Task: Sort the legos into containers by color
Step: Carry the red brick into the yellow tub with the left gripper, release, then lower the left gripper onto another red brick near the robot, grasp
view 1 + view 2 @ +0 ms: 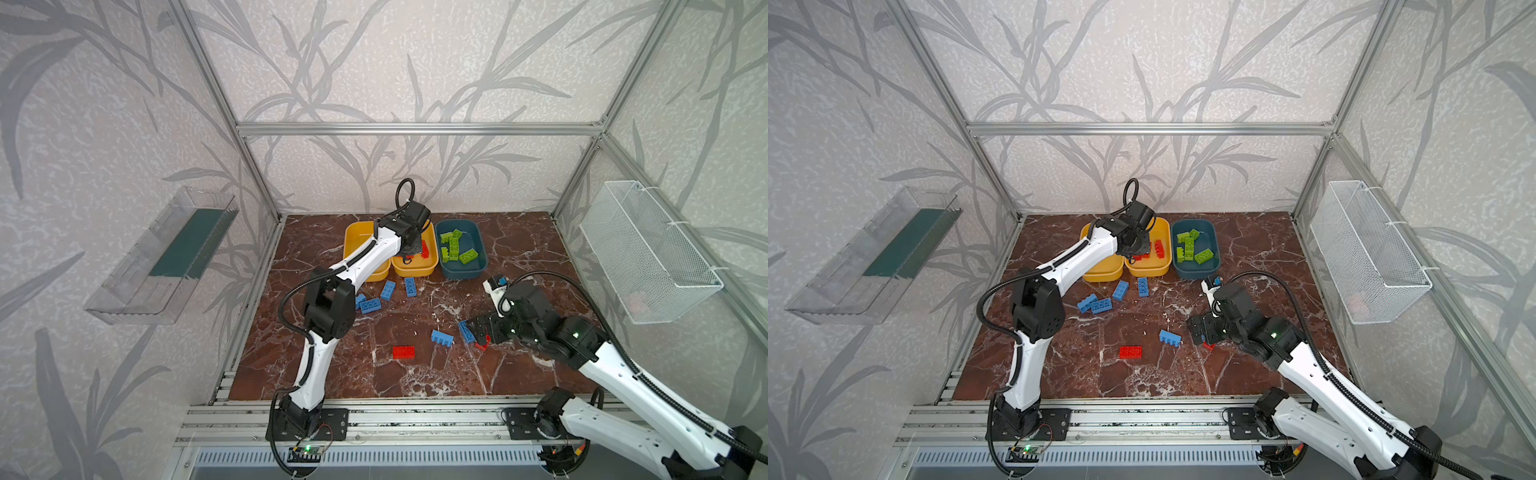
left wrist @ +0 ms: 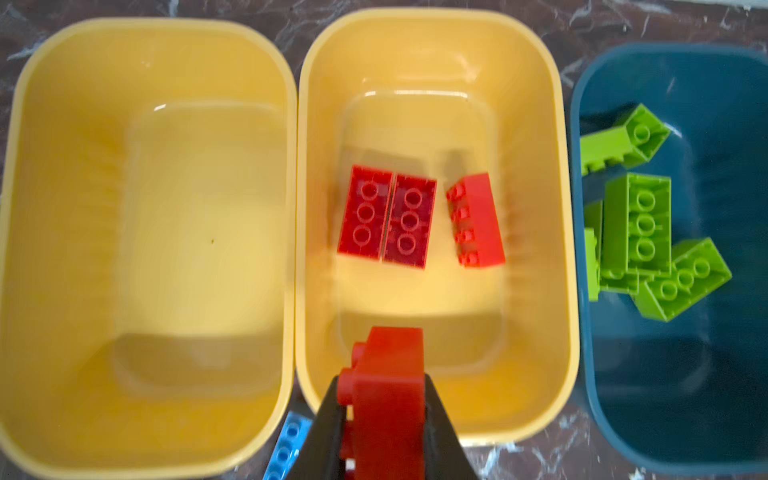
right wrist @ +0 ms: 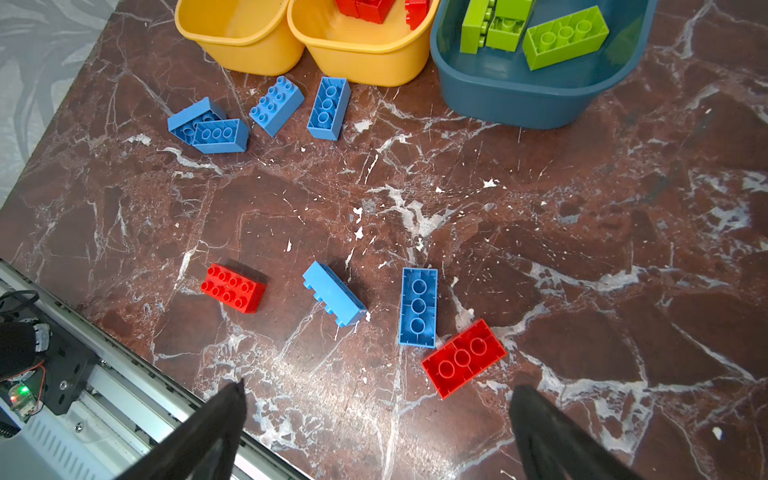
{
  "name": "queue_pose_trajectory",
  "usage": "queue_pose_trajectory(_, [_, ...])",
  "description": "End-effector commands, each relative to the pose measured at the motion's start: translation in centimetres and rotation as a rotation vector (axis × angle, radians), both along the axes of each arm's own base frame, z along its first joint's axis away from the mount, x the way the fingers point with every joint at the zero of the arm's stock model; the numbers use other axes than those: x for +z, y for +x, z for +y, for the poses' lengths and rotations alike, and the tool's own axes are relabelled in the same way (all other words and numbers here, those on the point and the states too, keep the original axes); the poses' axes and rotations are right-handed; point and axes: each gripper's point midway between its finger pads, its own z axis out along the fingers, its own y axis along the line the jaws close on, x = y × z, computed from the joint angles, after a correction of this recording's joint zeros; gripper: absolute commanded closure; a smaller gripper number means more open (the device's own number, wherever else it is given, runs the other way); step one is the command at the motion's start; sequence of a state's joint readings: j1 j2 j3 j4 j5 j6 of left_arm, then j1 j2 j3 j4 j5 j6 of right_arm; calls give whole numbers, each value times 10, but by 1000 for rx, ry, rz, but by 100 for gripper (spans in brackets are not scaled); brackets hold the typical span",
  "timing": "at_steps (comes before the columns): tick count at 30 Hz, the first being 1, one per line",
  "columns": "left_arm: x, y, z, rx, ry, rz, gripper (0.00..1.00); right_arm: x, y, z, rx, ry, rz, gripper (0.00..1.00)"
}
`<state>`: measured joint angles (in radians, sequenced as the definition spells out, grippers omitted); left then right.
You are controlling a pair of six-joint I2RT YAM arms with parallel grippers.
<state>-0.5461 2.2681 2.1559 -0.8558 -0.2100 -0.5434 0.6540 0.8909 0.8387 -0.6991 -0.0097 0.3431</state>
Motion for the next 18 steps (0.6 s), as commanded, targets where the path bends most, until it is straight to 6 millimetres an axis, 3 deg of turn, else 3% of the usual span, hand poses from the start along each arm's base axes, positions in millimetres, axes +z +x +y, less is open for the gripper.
queue_pose_trajectory(1, [-14, 11, 2, -20, 20, 75, 79, 4, 5, 3, 11, 20, -13, 1])
queue_pose_trajectory(6, [-22, 26, -17, -37, -58, 92, 44, 3, 10, 0, 3, 34, -6, 1])
queue_pose_trajectory(11, [-3, 13, -13, 1, -76, 83, 41, 3, 9, 2, 25, 39, 4, 1])
queue_pose_trajectory(14, [17, -6, -5, 12, -76, 55, 41, -1, 7, 2, 29, 30, 20, 1])
queue_pose_trajectory(18, [26, -48, 7, -9, -83, 55, 41, -1, 1, 3, 34, 59, 25, 1])
